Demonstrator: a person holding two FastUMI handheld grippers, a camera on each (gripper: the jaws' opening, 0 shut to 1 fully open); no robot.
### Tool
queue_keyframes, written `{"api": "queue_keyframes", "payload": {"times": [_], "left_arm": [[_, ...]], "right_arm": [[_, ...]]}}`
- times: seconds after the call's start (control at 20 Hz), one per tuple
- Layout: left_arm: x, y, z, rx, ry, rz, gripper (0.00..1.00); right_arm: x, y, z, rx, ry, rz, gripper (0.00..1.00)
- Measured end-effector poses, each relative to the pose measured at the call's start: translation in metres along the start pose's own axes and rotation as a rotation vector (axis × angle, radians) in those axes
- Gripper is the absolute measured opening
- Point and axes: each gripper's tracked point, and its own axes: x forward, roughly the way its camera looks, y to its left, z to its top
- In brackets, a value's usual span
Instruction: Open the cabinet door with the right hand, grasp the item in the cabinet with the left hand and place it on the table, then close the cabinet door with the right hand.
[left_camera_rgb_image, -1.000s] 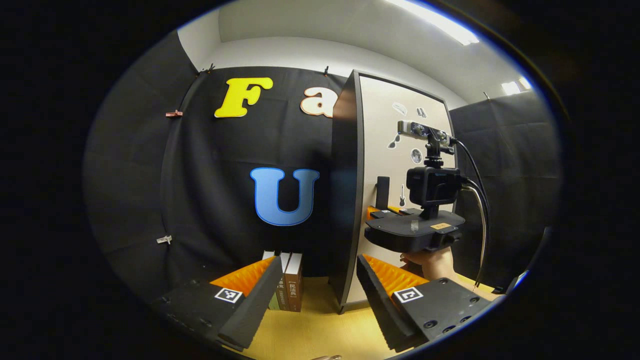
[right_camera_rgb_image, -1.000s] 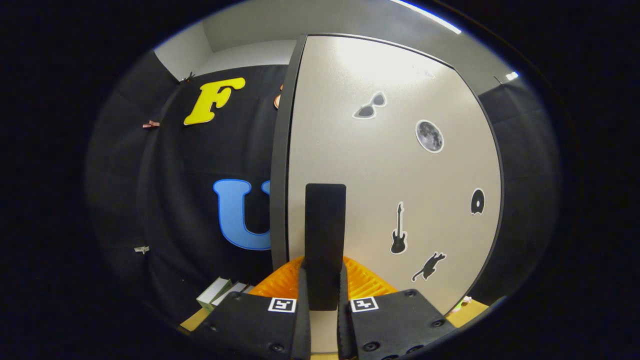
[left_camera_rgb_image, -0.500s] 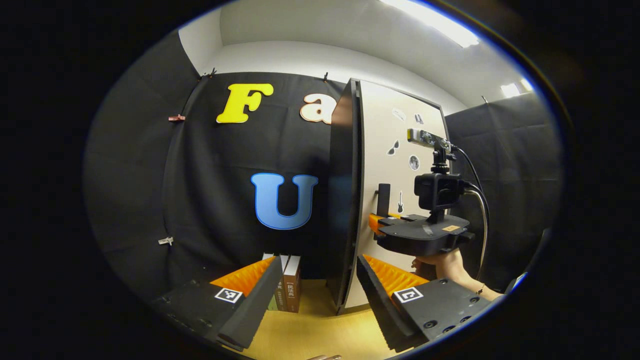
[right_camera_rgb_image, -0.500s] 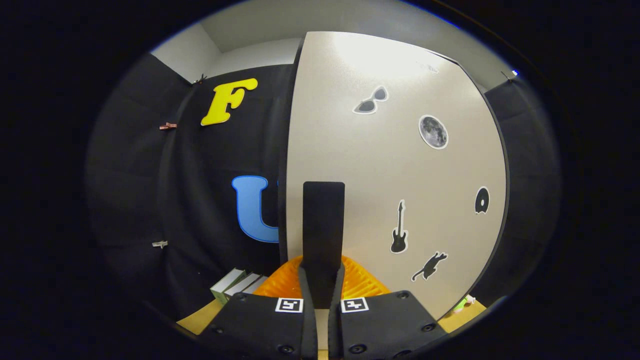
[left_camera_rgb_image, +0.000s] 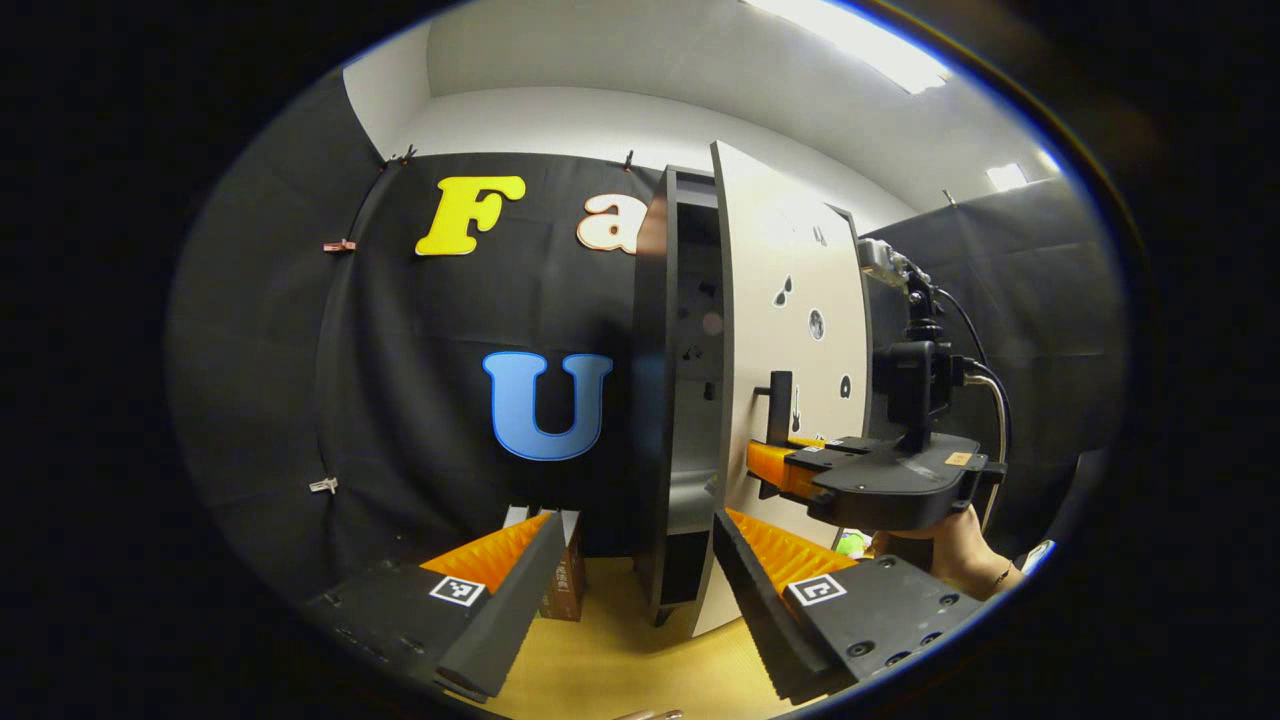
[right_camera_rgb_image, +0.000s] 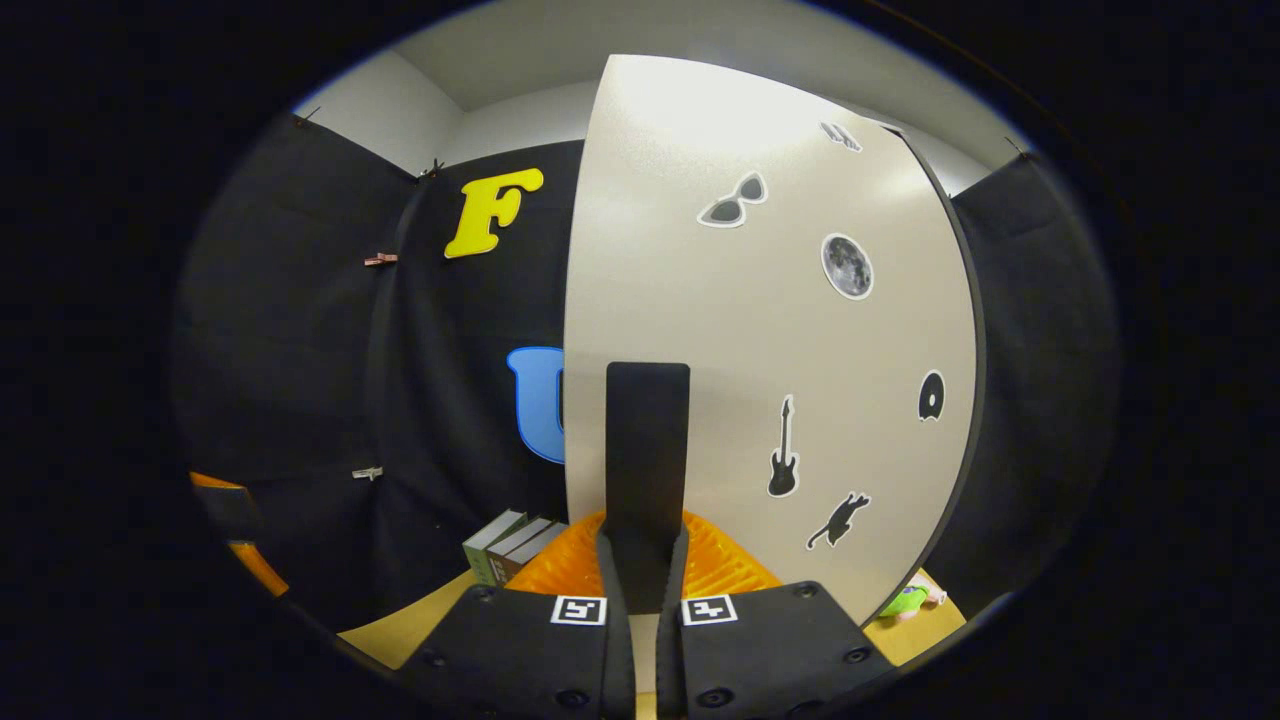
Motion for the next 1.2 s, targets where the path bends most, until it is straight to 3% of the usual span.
{"api": "queue_keyframes", "payload": {"times": [0.35, 0.6, 0.9, 1.2], "left_arm": [[-0.021, -0.033, 0.001, 0.016, -0.006, 0.001, 0.94], [-0.021, -0.061, 0.004, 0.028, -0.011, -0.057, 0.94], [-0.015, -0.089, 0.003, 0.038, -0.015, -0.153, 0.94], [-0.014, -0.118, 0.002, 0.056, -0.031, -0.250, 0.94]], "right_arm": [[-0.026, -0.011, 0.000, -0.004, 0.007, 0.025, 0.12], [-0.044, -0.020, 0.001, -0.012, 0.013, 0.017, 0.12], [-0.065, -0.040, 0.003, -0.010, 0.005, -0.050, 0.12], [-0.082, -0.067, 0.007, -0.028, -0.007, -0.163, 0.12]]}}
